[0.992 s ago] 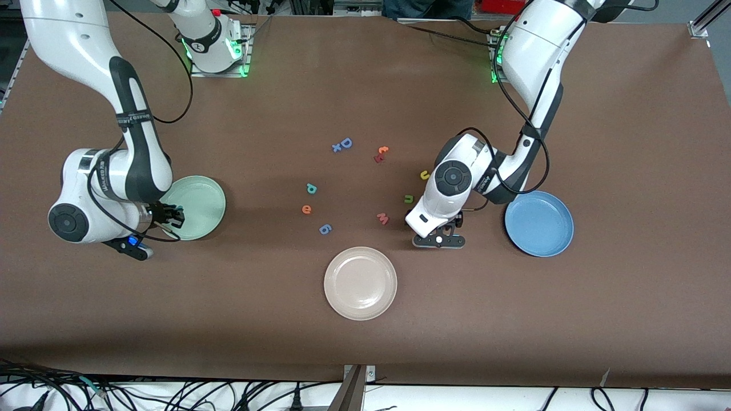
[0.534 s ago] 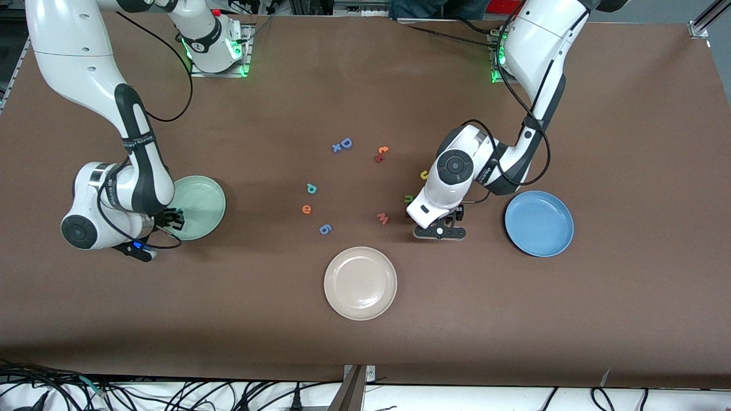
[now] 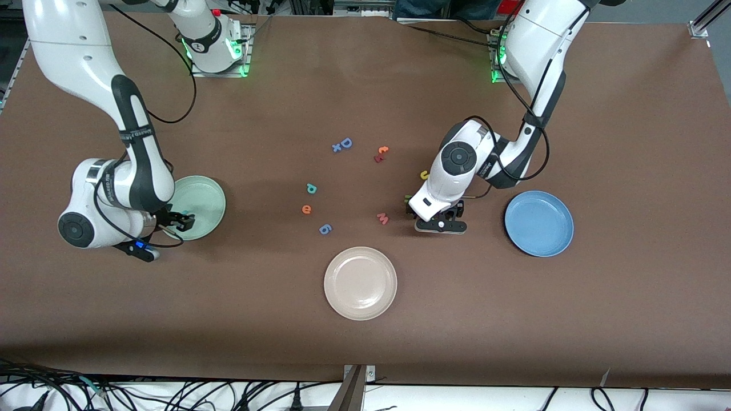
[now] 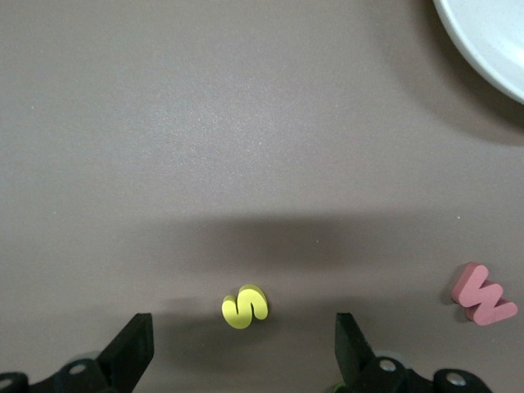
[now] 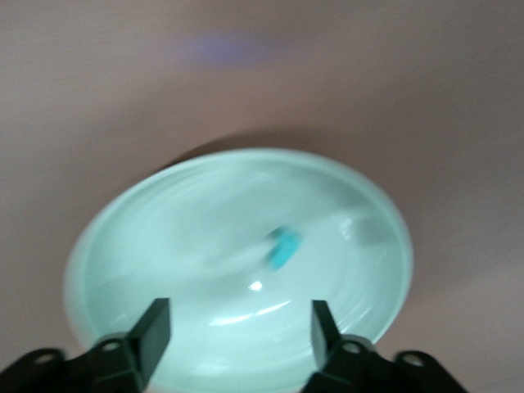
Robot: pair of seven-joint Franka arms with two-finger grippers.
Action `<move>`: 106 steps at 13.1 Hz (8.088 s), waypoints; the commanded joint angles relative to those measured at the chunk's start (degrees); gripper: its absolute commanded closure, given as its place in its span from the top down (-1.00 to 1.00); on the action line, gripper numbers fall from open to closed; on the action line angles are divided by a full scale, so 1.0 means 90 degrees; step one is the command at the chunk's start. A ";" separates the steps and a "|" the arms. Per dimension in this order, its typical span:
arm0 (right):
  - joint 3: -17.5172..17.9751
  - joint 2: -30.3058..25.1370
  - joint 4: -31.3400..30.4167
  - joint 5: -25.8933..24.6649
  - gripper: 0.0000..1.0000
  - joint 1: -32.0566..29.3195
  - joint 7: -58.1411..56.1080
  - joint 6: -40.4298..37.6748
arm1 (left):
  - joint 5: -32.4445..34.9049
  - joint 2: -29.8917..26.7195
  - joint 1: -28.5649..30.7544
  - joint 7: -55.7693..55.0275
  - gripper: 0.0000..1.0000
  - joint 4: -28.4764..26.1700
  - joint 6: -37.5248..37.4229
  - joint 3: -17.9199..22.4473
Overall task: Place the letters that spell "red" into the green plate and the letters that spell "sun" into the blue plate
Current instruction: 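Drop the teal letter on the green plate while the left gripper reaches the S, then grasp the yellow S with the left gripper while the right gripper reaches the e, then carry the orange e to the green plate while the left gripper carries the S, then release the e on the green plate while the left gripper drops the S, then grasp the teal letter with the right gripper while the left gripper reaches the u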
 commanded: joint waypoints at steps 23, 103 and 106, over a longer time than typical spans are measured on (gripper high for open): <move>0.1488 0.0360 -0.0525 0.0132 0.69 0.1880 0.4677 0.2839 | 0.0224 0.0177 0.0004 -0.0120 0.70 -0.0292 0.0691 0.0011; 0.0921 -0.0276 -0.1247 0.0737 0.97 0.2437 0.4091 0.2779 | -0.1564 -0.1005 0.2047 0.1660 0.98 -0.0126 -0.2542 -0.0702; 0.0931 -0.0246 -0.1316 0.0727 0.94 0.2603 0.4529 0.2790 | -0.1544 -0.0937 0.1373 0.0800 0.98 -0.0039 -0.2298 -0.0682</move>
